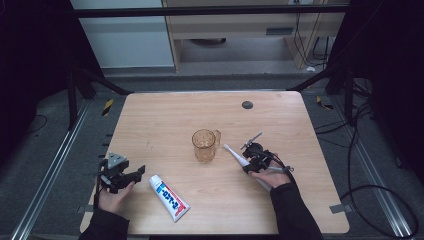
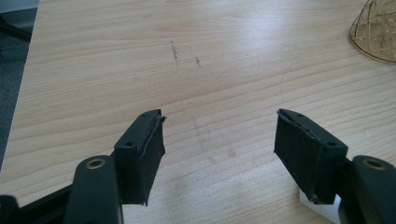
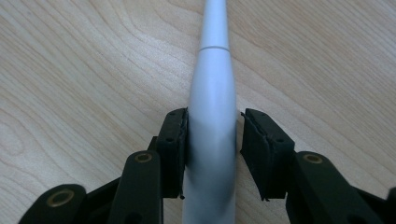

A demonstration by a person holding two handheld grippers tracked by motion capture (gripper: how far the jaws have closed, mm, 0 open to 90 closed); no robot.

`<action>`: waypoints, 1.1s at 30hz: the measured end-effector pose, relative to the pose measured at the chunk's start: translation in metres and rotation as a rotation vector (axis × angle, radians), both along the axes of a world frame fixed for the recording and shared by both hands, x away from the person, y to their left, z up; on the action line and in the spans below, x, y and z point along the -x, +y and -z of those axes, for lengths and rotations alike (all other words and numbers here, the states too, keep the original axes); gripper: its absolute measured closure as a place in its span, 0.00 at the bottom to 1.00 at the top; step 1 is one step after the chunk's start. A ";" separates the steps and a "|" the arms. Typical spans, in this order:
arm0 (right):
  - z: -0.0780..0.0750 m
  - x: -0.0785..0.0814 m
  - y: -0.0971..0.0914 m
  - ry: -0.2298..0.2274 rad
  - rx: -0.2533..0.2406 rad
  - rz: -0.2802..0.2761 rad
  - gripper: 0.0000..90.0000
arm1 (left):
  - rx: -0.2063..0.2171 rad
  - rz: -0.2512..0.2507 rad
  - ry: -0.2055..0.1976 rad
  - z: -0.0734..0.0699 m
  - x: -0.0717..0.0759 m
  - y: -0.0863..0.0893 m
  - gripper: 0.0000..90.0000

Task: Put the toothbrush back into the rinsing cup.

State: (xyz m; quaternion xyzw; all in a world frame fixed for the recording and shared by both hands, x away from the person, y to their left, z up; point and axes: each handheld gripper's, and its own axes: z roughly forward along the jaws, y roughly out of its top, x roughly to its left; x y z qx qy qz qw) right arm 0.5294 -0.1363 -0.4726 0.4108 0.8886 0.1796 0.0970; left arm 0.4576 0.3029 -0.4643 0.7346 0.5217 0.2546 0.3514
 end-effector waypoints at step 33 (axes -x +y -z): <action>-0.013 0.004 -0.003 0.006 -0.023 0.036 0.74 | 0.002 -0.001 0.002 0.001 0.000 0.000 0.36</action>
